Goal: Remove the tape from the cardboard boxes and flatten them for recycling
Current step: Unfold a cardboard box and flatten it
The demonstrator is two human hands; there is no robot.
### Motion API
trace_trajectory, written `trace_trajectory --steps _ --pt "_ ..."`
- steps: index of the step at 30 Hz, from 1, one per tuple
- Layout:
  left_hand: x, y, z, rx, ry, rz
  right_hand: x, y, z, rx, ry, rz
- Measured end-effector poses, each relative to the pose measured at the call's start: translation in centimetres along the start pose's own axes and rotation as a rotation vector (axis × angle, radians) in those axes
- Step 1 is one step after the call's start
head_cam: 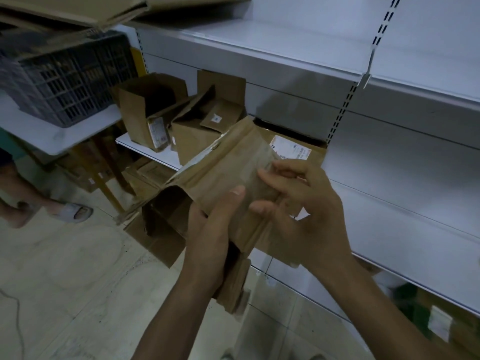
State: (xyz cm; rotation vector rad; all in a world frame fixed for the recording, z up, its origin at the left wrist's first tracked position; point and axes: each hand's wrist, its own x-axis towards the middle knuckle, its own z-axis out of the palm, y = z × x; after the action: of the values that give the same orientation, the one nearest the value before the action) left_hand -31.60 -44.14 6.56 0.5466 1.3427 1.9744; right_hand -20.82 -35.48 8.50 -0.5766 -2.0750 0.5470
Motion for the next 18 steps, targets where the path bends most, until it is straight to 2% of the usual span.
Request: trace_trajectory --steps 3,5,7,9,11,13,15,18 --pt "-0.3 -0.7 -0.1 0.076 0.024 -0.053 0.1 0.3 0.7 -0.109 0.069 -0.092" --pt "-0.2 -0.7 -0.4 0.101 0.027 -0.097 0.2 0.4 0.8 -0.112 0.056 -0.052" --pt "0.2 -0.5 -1.3 0.080 0.016 -0.086 0.8 0.4 0.4 0.160 0.148 0.222" --pt "0.3 -0.2 -2.2 0.056 -0.014 -0.099 1.9 0.8 -0.4 0.626 0.295 0.598" --pt "0.3 -0.3 -3.0 0.027 -0.061 -0.114 2.4 1.8 -1.5 0.965 0.332 0.880" --pt "0.5 -0.5 -3.7 -0.006 -0.061 -0.125 2.3 2.8 -2.0 1.209 0.298 1.040" --pt "0.8 -0.6 -4.4 0.000 -0.044 -0.124 1.7 2.9 -2.0 1.219 0.143 0.997" --pt "1.0 -0.7 -4.9 0.043 -0.068 -0.083 0.6 1.8 -0.7 0.811 -0.176 0.726"
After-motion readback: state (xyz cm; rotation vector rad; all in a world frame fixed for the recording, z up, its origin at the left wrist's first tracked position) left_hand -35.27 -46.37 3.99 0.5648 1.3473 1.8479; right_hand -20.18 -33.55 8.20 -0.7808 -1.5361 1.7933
